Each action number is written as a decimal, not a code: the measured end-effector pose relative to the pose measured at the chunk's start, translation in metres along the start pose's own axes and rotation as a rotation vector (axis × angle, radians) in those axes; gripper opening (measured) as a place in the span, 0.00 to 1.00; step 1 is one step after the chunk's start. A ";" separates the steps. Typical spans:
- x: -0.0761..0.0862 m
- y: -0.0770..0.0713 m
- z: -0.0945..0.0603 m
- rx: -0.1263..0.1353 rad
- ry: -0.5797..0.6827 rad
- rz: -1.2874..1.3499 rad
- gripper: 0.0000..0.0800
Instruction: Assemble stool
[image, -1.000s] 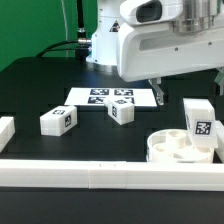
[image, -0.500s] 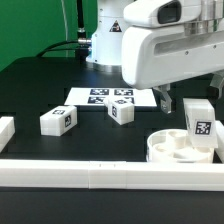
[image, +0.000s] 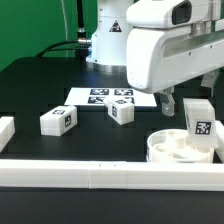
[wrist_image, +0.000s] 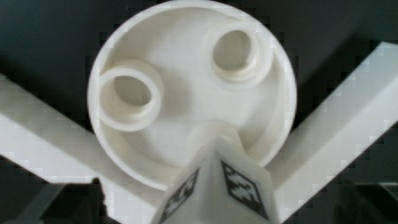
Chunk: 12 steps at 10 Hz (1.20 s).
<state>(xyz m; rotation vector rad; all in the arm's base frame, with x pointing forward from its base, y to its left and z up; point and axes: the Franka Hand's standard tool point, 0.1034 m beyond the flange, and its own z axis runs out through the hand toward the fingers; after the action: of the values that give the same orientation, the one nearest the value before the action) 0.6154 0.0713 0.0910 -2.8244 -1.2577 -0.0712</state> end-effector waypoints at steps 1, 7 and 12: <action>0.003 0.004 -0.003 -0.012 -0.001 -0.128 0.81; 0.006 0.013 -0.007 -0.037 -0.023 -0.518 0.81; 0.025 -0.002 0.002 -0.022 -0.024 -0.560 0.81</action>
Offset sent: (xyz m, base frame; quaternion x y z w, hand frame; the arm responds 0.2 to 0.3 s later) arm 0.0000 0.0000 0.0000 0.0000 0.0000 -0.1938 0.9810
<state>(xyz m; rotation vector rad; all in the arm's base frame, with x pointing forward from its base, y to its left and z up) 0.6301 0.0914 0.0908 -2.4009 -2.0173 -0.0702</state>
